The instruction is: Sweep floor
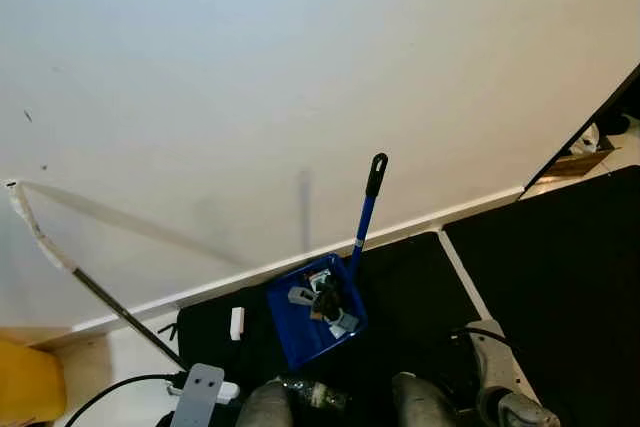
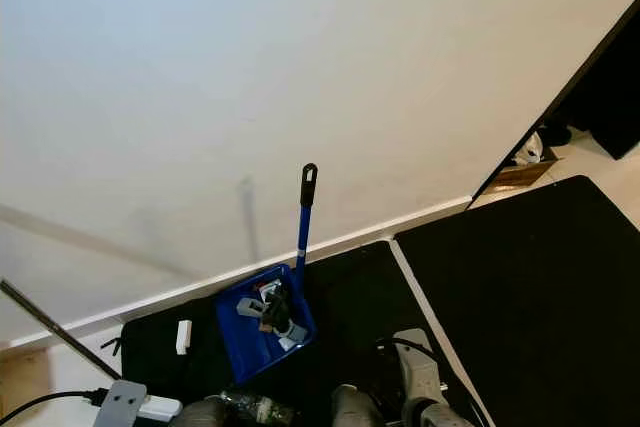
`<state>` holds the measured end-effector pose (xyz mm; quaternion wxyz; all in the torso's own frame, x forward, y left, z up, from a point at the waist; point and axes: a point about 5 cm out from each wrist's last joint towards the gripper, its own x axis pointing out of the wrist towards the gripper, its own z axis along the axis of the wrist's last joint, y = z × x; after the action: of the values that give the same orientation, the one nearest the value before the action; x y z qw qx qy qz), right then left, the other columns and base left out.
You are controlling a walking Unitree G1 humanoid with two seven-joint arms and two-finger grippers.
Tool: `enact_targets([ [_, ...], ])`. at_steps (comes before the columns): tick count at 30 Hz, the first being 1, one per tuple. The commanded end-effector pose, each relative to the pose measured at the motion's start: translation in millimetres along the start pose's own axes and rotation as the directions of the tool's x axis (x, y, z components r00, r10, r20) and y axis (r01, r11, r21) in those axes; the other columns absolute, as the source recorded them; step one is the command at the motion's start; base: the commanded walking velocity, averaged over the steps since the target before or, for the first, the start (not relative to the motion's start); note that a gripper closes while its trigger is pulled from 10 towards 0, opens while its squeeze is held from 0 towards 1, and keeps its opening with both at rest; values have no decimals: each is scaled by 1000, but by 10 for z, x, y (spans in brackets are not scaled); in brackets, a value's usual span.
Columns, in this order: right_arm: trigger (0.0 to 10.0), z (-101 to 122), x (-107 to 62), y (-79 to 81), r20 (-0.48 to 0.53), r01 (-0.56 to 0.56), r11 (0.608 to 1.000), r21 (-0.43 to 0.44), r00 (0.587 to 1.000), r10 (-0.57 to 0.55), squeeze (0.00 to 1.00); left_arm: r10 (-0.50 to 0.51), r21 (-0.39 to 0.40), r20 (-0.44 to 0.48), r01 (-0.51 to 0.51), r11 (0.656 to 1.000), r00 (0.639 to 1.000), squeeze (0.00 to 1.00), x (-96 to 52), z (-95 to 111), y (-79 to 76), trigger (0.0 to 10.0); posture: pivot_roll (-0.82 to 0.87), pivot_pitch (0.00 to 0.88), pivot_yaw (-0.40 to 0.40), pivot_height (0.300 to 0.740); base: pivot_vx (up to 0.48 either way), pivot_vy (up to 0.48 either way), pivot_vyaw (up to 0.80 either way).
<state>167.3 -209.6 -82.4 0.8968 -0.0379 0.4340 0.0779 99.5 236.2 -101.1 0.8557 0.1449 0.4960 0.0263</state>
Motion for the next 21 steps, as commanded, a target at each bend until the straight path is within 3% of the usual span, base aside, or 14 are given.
enact_targets([
  [1,10000,-80,-20,10,-28,-4,1000,5,1000,5,0,-14,-2,-27,14,1000,1000,0,-25,-85,-47,10000,12,138,-30,740,0,0,0],
  [21,10000,-87,-19,6,-35,1,1000,9,999,-1,0,-13,-3,-26,13,1000,1000,0,-22,-77,-46,10000,13,137,-31,740,0,0,0],
])
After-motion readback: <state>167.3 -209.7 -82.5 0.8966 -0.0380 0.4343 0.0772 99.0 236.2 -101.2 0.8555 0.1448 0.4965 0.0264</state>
